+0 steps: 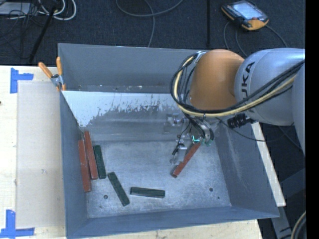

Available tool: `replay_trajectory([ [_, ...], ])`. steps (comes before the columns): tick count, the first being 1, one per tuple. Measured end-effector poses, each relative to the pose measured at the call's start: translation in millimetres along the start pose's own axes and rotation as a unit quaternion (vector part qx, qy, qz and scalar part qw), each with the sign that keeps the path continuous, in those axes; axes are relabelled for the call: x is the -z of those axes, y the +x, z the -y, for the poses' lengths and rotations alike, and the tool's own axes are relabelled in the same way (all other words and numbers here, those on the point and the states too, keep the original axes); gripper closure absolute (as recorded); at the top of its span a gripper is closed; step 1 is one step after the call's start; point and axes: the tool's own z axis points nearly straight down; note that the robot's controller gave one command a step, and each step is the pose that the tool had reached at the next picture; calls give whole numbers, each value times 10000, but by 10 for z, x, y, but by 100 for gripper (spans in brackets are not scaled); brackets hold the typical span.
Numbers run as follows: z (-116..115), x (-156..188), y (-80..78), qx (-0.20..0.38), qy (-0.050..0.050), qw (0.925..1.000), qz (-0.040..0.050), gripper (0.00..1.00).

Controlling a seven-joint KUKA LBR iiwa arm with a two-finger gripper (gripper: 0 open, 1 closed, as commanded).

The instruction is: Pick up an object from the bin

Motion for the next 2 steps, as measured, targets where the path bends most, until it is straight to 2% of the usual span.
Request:
replay_trajectory([
  [1,2,45,-18,-3,0,10000,37,0],
  [2,412,-548,4,518,3,9986,53,0],
])
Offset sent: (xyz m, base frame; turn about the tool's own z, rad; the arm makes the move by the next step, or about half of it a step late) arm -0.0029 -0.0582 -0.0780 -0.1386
